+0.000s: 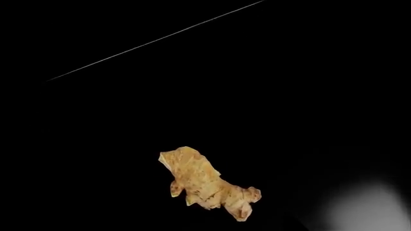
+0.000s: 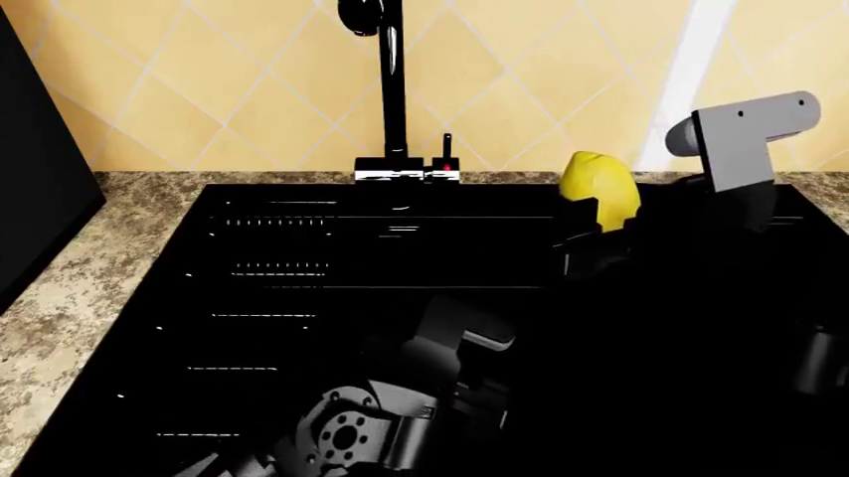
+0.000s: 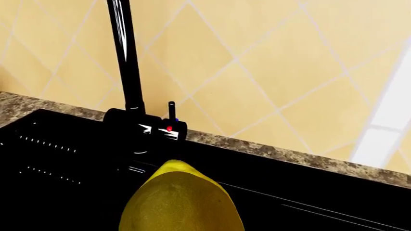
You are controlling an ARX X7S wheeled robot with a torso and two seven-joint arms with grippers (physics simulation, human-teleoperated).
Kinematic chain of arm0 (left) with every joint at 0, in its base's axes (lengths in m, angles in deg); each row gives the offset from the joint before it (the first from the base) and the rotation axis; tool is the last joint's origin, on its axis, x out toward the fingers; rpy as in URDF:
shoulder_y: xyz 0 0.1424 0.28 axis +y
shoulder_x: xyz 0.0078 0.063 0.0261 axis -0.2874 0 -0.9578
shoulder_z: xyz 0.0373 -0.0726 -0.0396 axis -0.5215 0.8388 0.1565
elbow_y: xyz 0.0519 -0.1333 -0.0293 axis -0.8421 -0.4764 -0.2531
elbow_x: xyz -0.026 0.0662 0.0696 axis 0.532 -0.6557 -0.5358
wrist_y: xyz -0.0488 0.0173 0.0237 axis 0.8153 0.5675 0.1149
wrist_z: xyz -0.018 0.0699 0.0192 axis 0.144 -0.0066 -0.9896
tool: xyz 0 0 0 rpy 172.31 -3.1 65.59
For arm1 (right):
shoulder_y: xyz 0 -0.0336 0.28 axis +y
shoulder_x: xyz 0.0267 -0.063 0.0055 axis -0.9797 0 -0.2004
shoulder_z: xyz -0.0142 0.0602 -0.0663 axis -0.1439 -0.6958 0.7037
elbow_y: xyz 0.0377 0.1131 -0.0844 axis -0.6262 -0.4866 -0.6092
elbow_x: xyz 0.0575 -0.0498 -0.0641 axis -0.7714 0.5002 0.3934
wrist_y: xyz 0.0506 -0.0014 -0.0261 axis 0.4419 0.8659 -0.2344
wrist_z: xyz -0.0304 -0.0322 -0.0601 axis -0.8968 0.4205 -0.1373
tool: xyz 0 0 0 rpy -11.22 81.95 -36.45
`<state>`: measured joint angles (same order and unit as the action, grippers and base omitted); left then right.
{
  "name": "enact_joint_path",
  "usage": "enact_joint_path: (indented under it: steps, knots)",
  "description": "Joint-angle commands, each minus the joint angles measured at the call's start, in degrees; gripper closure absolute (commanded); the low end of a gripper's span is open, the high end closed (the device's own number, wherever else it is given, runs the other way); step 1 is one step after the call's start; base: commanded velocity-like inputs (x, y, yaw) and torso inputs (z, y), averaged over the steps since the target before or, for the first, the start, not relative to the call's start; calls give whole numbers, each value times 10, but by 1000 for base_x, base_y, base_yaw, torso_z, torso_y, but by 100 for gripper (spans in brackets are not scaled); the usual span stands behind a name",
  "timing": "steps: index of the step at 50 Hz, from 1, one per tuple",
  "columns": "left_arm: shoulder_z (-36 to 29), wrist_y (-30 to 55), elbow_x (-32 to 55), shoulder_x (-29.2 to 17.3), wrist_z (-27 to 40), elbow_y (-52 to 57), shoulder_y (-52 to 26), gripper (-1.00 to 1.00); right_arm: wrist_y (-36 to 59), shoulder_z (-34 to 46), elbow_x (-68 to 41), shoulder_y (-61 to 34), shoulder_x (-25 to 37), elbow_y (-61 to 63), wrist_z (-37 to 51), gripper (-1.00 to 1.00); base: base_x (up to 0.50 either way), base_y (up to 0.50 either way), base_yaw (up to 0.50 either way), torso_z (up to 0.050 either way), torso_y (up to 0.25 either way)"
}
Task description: Pick the vegetables from the sink and place them on the cutting board.
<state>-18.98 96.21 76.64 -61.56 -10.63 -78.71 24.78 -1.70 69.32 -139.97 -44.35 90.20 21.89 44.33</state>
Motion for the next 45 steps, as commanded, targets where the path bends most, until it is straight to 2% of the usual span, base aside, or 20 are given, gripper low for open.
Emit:
enact_joint_path:
  steps: [1,18,34,45]
  knots:
    - [-14,-29,-31,4,-37,-58,71,-100,-9,-4,11,11,6,5,-12,100,0,0,7,0,0]
    - [-42,-75,-62,28,-88,-156,45,-100,-22,-2,25,26,10,0,-30,100,2,0,4,0,0]
    - [-64,-113,-52,42,-122,-212,17,-100,-23,4,27,26,6,-2,-31,100,14,-8,-8,0,0]
    - [-180,-186,44,45,-131,-279,-27,-100,-28,7,35,29,2,-5,-39,100,5,-3,-4,0,0]
